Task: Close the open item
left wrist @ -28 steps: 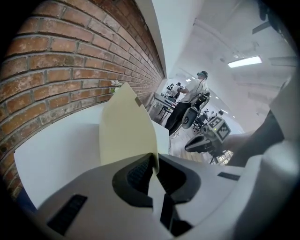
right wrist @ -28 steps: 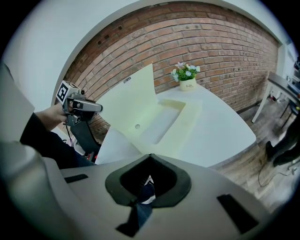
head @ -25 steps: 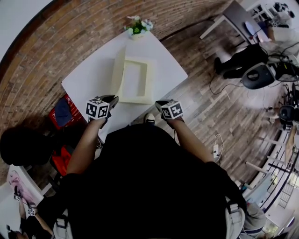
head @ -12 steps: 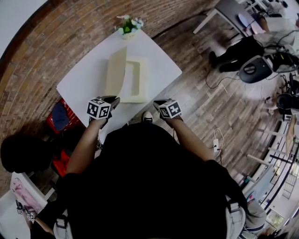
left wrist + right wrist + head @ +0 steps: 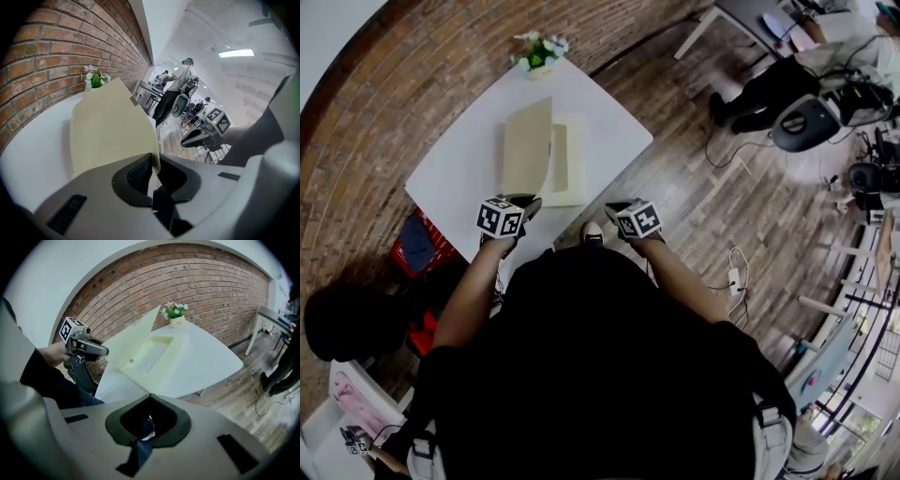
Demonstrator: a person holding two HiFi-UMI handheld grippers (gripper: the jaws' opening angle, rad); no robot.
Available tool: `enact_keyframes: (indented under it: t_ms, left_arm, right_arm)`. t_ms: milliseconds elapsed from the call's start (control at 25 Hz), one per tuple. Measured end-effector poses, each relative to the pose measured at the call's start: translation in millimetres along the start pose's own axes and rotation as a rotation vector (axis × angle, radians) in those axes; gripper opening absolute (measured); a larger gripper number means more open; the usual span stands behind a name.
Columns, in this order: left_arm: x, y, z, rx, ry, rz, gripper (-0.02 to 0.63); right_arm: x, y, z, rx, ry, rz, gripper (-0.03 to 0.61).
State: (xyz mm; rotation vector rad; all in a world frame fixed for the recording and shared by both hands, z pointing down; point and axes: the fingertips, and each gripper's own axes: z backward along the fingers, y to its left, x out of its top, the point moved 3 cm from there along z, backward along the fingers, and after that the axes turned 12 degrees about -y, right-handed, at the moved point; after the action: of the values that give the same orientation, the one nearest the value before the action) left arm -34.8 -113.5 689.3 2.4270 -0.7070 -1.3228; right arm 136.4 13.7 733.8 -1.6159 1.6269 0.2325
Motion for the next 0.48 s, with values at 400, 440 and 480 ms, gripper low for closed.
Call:
enact_keyframes:
  t_ms: [400,440,480]
  left_arm:
    - [-8,-7,-30,-0.052,0.054,-0.011,0.033]
    - [-9,-7,-34,-0.058,0.062,-0.013,0.034]
    - [-11,-7,-38,-0.065,0.07,-0.015,0.034]
  right_arm:
    - [-8,-6,11,-0.026,-0.017,-0.026,0.021]
    - [-9,-7,11,-0.028,-0.018,-0.027,0.021]
    - [-10,-7,11,-0.029,-0.017,-0.028,0.021]
